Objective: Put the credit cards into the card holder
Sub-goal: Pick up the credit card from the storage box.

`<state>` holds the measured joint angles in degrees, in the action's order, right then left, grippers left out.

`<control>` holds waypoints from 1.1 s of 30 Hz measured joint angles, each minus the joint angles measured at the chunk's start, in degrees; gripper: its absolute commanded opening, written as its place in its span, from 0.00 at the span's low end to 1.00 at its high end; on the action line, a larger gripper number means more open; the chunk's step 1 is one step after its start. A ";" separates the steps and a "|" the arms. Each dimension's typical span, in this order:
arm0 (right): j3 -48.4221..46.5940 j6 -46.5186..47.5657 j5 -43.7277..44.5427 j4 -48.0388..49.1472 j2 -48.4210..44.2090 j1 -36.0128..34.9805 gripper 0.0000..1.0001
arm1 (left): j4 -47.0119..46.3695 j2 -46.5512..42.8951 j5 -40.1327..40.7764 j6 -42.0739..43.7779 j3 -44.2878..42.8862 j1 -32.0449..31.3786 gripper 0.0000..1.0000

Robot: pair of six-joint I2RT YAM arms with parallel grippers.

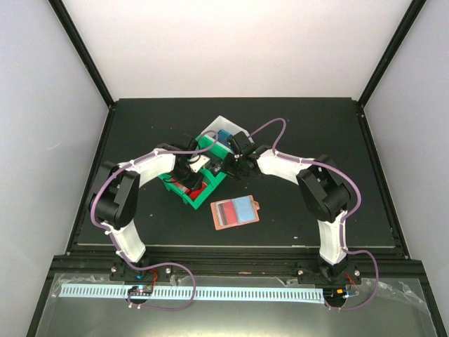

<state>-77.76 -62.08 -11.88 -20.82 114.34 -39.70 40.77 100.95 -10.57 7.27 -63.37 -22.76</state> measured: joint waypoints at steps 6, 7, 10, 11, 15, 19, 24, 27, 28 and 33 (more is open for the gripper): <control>-0.02 -0.35 -0.22 0.11 0.09 0.09 0.26 | 2.34 -0.70 -0.68 -0.83 -1.38 0.00 0.29; -0.02 -0.42 -0.26 0.11 0.09 0.11 0.26 | 2.60 -1.07 -1.11 -1.05 -1.38 0.00 0.28; -0.02 -0.63 -0.33 0.15 0.09 0.15 0.26 | 3.26 -2.16 -2.51 -1.75 -1.38 -0.02 0.26; -0.02 -0.70 -0.33 0.17 0.11 0.15 0.26 | 3.48 -2.67 -3.04 -1.95 -1.38 -0.02 0.25; -0.02 -1.01 -0.35 0.39 0.17 0.15 0.26 | 4.37 -4.37 -5.53 -2.71 -1.31 -0.22 0.24; -0.02 -1.09 -0.50 0.85 0.33 0.15 0.26 | 5.07 -5.62 -8.24 -3.43 -1.05 -0.59 0.24; -0.02 -1.14 -0.74 1.49 0.57 0.15 0.26 | 5.57 -6.12 -10.47 -4.09 -0.44 -1.03 0.26; -0.02 -1.18 -0.94 1.95 0.74 0.15 0.26 | 5.68 -6.12 -11.37 -4.52 -0.22 -1.27 0.27; -0.02 -1.20 -1.01 2.10 0.79 0.15 0.26 | 5.73 -6.12 -11.69 -4.72 -0.11 -1.33 0.28; -0.02 -1.27 -1.18 2.45 0.90 0.15 0.26 | 6.32 -6.12 -12.41 -5.68 0.63 -1.40 0.31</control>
<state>-77.78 -63.35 -13.06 -18.37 115.24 -39.55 47.09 94.83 -22.98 1.58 -62.74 -24.16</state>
